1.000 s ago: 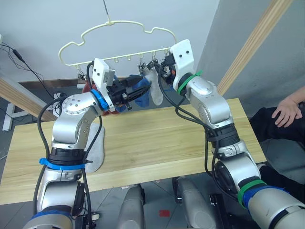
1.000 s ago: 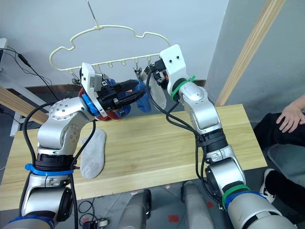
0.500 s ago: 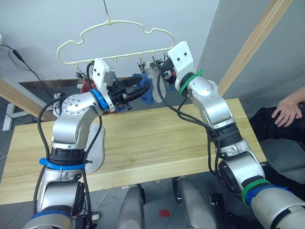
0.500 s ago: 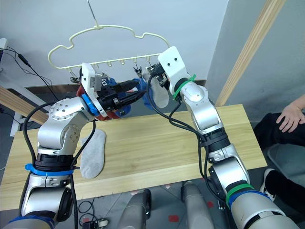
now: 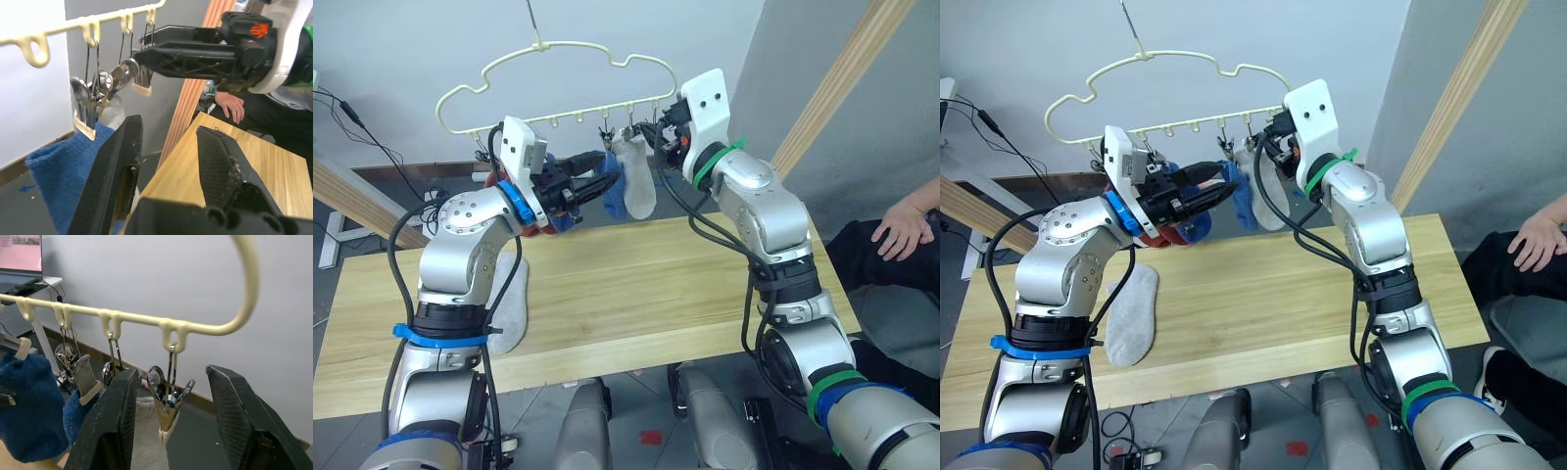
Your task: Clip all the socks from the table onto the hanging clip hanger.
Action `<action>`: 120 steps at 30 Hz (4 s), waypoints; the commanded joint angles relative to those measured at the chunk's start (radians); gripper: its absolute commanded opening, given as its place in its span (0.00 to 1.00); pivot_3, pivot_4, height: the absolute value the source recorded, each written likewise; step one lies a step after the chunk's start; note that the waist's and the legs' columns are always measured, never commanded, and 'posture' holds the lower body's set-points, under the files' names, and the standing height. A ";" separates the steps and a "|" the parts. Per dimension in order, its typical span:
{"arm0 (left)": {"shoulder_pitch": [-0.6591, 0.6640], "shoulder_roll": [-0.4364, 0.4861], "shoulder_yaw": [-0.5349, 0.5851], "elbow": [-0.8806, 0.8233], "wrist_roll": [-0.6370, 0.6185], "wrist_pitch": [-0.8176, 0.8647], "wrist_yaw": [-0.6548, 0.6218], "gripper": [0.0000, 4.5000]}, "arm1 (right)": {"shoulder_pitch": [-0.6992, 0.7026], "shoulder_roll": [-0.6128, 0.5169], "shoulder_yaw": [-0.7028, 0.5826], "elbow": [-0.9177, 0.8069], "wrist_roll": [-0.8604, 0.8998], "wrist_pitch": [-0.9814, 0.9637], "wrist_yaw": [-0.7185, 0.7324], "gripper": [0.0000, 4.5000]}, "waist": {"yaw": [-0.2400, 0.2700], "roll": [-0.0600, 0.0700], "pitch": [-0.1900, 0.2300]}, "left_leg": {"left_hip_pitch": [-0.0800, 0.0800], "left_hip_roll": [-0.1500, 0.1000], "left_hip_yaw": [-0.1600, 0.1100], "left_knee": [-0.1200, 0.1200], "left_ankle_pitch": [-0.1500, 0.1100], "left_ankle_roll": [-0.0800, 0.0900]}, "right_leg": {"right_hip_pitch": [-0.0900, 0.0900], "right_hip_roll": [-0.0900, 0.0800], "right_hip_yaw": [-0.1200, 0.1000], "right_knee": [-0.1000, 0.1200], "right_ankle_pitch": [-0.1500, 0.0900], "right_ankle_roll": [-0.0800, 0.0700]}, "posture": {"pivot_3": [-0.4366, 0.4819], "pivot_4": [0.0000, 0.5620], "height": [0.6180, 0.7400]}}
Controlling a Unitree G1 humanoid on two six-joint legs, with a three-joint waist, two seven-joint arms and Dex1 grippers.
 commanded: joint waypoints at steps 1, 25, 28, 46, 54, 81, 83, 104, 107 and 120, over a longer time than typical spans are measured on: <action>-0.014 0.008 0.020 -0.032 -0.012 -0.008 0.002 0.45 | 0.009 -0.017 -0.019 -0.090 0.050 0.050 0.029 0.51 | 0.000 0.000 0.000 | 0.000 0.000 0.000 0.000 0.000 0.000 | 0.000 0.000 0.000 0.000 0.000 0.000 | 0.42 0.57 1.00; -0.059 0.007 0.007 0.044 0.017 -0.058 -0.015 0.45 | -0.038 0.013 0.067 0.194 -0.074 -0.217 -0.012 0.51 | -0.001 0.000 0.000 | 0.000 0.000 0.000 0.001 0.000 0.000 | 0.000 0.000 0.000 0.001 0.000 0.000 | 0.41 0.54 1.00; -0.060 0.008 0.006 0.045 0.017 -0.061 -0.016 0.45 | -0.043 0.007 0.088 0.214 -0.098 -0.252 -0.003 0.51 | -0.001 0.000 0.000 | 0.000 0.000 0.000 0.001 0.000 0.000 | 0.000 0.000 0.000 0.001 0.000 0.000 | 0.41 0.55 1.00; -0.067 0.007 0.009 0.036 0.022 -0.056 -0.013 0.45 | -0.106 0.032 0.094 0.331 -0.133 -0.365 0.013 0.51 | 0.000 0.000 0.000 | 0.000 0.000 0.000 0.001 0.000 0.000 | 0.000 0.000 0.000 0.002 0.000 0.000 | 0.42 0.55 1.00; -0.068 0.006 0.008 0.036 0.022 -0.056 -0.012 0.45 | -0.108 0.044 0.052 0.327 -0.094 -0.335 0.008 0.51 | 0.001 0.000 0.000 | 0.000 0.000 0.000 0.001 0.000 0.000 | 0.000 0.000 0.000 0.002 0.000 0.000 | 0.42 0.55 1.00; -0.085 0.034 0.017 0.025 -0.013 -0.029 -0.070 0.45 | 0.005 -0.022 0.013 0.106 -0.014 -0.147 0.057 0.51 | 0.001 0.000 0.000 | 0.001 0.000 0.000 0.002 0.000 0.000 | 0.000 0.000 0.000 0.004 0.000 0.000 | 0.41 0.58 1.00; -0.089 0.034 0.017 0.028 -0.009 -0.032 -0.068 0.45 | -0.006 -0.012 0.001 0.118 -0.008 -0.132 0.038 0.51 | 0.002 0.000 0.000 | 0.001 0.000 0.000 0.002 0.000 0.000 | 0.000 0.000 0.000 0.004 0.000 0.000 | 0.42 0.58 1.00; -0.110 0.032 0.015 0.020 -0.011 -0.023 -0.064 0.45 | -0.027 0.027 -0.025 0.134 -0.018 -0.098 -0.092 0.51 | 0.002 0.000 0.000 | 0.001 0.000 0.000 0.002 0.000 0.000 | 0.000 0.000 0.001 0.004 0.000 0.000 | 0.41 0.57 1.00; -0.112 0.031 0.015 0.021 -0.011 -0.024 -0.064 0.45 | -0.031 0.045 -0.038 0.127 -0.018 -0.080 -0.133 0.51 | 0.003 0.000 0.000 | 0.001 0.000 0.000 0.002 0.000 0.000 | 0.000 0.000 0.001 0.004 0.000 0.000 | 0.41 0.57 1.00; -0.116 0.028 0.013 0.018 -0.010 -0.026 -0.062 0.45 | -0.042 0.088 -0.061 0.096 0.016 -0.070 -0.169 0.51 | 0.002 0.000 0.000 | 0.001 0.000 0.000 0.002 0.000 0.000 | 0.000 0.000 0.000 0.004 0.000 0.000 | 0.41 0.58 1.00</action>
